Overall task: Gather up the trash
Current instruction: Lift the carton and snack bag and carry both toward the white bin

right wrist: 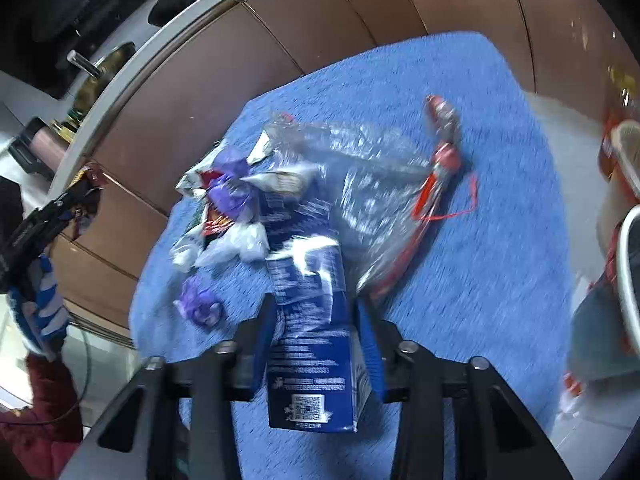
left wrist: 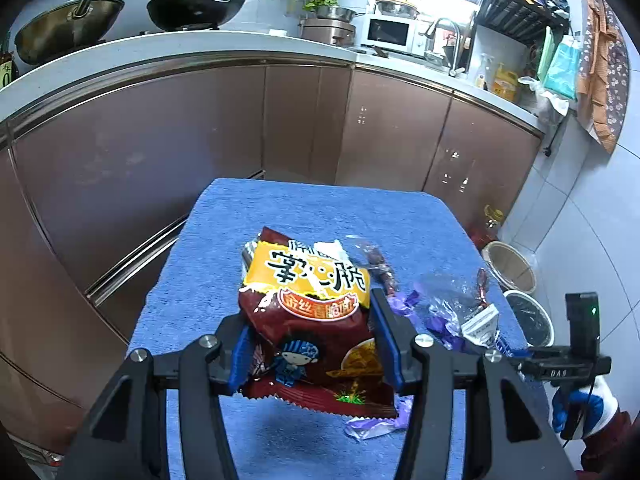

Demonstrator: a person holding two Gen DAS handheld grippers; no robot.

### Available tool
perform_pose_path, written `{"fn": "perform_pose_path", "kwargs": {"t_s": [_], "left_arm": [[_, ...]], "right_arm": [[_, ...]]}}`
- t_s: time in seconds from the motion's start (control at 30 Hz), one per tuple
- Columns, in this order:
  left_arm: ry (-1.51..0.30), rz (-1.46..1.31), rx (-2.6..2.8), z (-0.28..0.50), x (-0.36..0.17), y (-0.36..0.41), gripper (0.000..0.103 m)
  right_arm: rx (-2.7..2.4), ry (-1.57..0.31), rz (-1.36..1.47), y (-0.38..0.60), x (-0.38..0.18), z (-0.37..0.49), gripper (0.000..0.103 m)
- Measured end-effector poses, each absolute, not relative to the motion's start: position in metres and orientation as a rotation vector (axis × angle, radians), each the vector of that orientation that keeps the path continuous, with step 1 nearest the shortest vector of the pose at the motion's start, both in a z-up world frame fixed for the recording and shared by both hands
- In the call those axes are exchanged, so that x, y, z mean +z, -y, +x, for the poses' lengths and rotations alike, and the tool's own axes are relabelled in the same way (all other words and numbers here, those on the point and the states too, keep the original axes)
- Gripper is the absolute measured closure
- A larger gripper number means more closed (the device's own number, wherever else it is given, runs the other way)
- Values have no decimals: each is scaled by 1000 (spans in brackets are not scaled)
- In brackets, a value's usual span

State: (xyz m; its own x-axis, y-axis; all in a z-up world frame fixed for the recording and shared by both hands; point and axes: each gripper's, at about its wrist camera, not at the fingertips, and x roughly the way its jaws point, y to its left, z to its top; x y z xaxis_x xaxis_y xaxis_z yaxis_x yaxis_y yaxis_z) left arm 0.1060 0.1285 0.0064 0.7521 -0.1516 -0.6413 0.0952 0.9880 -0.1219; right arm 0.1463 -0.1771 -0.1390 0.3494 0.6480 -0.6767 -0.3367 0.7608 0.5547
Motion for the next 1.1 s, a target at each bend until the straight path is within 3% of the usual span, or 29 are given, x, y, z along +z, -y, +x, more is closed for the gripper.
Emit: {"fn": "perform_pose_path", "kwargs": {"t_s": [0.2, 0.43, 0.77, 1.1], "left_arm": [[-703, -84, -160, 103, 5, -122, 53], [-692, -87, -165, 94, 7, -117, 53], [-655, -75, -207, 92, 23, -101, 53], [-662, 49, -414, 139, 39, 20, 53]], "right_arm": [[614, -1061, 261, 166, -147, 131, 62], [603, -996, 216, 153, -136, 123, 70], [668, -809, 401, 190, -95, 105, 70], [397, -643, 515, 280, -80, 97, 70]]}}
